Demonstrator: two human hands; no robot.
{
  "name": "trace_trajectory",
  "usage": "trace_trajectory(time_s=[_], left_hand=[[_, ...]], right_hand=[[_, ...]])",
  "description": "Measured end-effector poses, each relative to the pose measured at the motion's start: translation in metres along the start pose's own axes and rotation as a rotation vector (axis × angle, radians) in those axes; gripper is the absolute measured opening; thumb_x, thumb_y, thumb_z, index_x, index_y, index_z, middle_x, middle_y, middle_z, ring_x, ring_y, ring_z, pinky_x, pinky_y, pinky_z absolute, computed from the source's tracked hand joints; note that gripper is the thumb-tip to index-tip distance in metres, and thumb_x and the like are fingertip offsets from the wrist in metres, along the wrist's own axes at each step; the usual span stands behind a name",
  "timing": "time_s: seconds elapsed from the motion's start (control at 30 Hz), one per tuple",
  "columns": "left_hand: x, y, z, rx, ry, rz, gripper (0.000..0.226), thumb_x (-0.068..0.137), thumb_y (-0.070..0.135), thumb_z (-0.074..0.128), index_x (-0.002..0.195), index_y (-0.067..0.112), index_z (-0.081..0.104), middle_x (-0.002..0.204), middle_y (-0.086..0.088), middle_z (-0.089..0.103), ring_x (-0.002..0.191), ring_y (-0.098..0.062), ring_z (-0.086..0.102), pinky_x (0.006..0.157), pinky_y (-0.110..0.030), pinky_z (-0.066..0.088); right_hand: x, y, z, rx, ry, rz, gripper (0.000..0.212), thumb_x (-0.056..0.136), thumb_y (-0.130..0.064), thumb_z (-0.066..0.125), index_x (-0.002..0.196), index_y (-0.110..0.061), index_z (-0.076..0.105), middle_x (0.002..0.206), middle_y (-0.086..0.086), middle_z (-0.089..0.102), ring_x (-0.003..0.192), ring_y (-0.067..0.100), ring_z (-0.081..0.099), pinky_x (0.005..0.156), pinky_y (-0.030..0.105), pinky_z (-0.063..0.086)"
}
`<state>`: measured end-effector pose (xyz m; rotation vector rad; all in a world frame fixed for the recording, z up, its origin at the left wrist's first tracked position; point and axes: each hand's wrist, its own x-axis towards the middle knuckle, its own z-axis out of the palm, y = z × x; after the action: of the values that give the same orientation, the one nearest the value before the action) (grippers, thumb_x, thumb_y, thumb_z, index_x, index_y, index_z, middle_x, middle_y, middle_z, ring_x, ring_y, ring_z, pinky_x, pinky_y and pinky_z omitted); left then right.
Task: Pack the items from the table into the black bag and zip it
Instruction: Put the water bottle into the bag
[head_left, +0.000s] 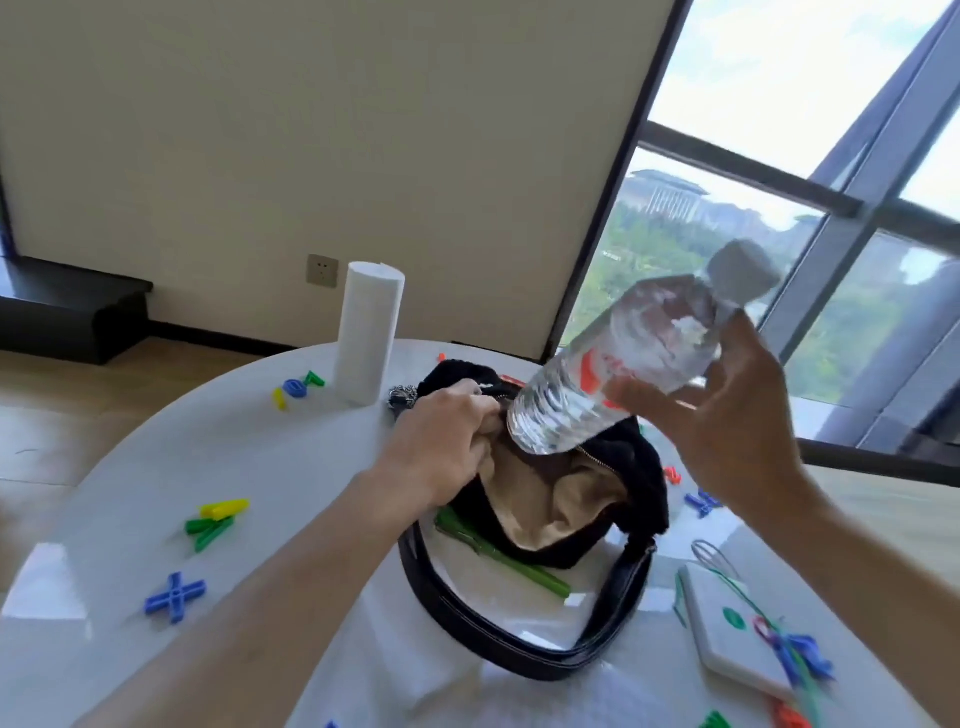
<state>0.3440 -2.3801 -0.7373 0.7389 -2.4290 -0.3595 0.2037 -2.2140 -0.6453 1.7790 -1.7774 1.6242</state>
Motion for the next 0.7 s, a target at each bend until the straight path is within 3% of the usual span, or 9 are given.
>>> trace_trajectory(time_s=[0.1,0.17,0.27,0.37,0.47,0.57,0.7], left_hand=[[0.002,0.004,0.003,-0.040,0.078,0.008,0.029,0.088,0.022,0.063,0.116,0.024,0.066,0.113,0.007,0.060,0.105,-0.022,0.061,0.084,-0.042,0.053],[0.003,0.006,0.004,-0.069,0.107,0.024,0.030,0.085,0.018,0.064,0.115,0.022,0.067,0.112,0.006,0.060,0.106,-0.021,0.061,0.083,-0.043,0.053],[0.005,0.007,0.005,-0.111,0.137,0.064,0.037,0.084,0.008,0.062,0.119,0.019,0.067,0.112,0.005,0.061,0.107,-0.020,0.060,0.085,-0.041,0.052],[0.006,0.008,0.002,-0.158,0.162,0.122,0.041,0.082,0.004,0.061,0.120,0.017,0.067,0.110,0.003,0.061,0.105,-0.020,0.059,0.087,-0.036,0.049],[0.008,0.008,-0.002,-0.174,0.171,0.153,0.044,0.079,0.003,0.062,0.121,0.017,0.066,0.108,0.002,0.062,0.104,-0.021,0.058,0.089,-0.035,0.047],[0.008,0.007,-0.005,-0.189,0.179,0.161,0.047,0.080,0.003,0.063,0.126,0.014,0.064,0.109,0.003,0.062,0.105,-0.020,0.059,0.092,-0.033,0.047],[0.008,0.006,-0.010,-0.170,0.181,0.182,0.047,0.078,-0.001,0.059,0.123,0.013,0.065,0.108,0.001,0.062,0.104,-0.022,0.057,0.090,-0.035,0.047]], right_hand=[[-0.025,0.013,0.003,-0.045,0.004,-0.019,0.069,0.057,-0.045,0.088,0.114,-0.056,0.051,0.109,-0.033,0.066,0.099,-0.003,0.070,0.077,0.010,0.055],[-0.032,0.021,0.009,-0.070,-0.022,-0.065,0.070,0.060,-0.048,0.091,0.115,-0.058,0.050,0.113,-0.022,0.066,0.104,0.001,0.068,0.080,0.009,0.054],[-0.036,0.039,0.021,-0.122,-0.076,-0.138,0.070,0.064,-0.038,0.090,0.123,-0.040,0.052,0.117,-0.009,0.062,0.107,0.001,0.064,0.081,0.011,0.054],[-0.035,0.060,0.033,-0.308,-0.129,-0.205,0.081,0.068,-0.032,0.092,0.131,-0.025,0.042,0.117,-0.005,0.066,0.096,0.007,0.066,0.079,0.023,0.056],[-0.031,0.077,0.038,-0.508,-0.188,-0.326,0.080,0.070,-0.029,0.092,0.127,-0.019,0.036,0.112,0.002,0.067,0.085,0.018,0.066,0.073,0.031,0.055],[-0.027,0.091,0.037,-0.674,-0.316,-0.502,0.060,0.079,-0.025,0.082,0.122,-0.017,0.041,0.126,0.001,0.058,0.092,0.019,0.061,0.081,0.035,0.051],[-0.023,0.105,0.040,-0.984,-0.411,-0.507,0.056,0.085,-0.023,0.071,0.133,-0.020,0.041,0.127,0.005,0.057,0.096,0.025,0.066,0.089,0.038,0.043]])
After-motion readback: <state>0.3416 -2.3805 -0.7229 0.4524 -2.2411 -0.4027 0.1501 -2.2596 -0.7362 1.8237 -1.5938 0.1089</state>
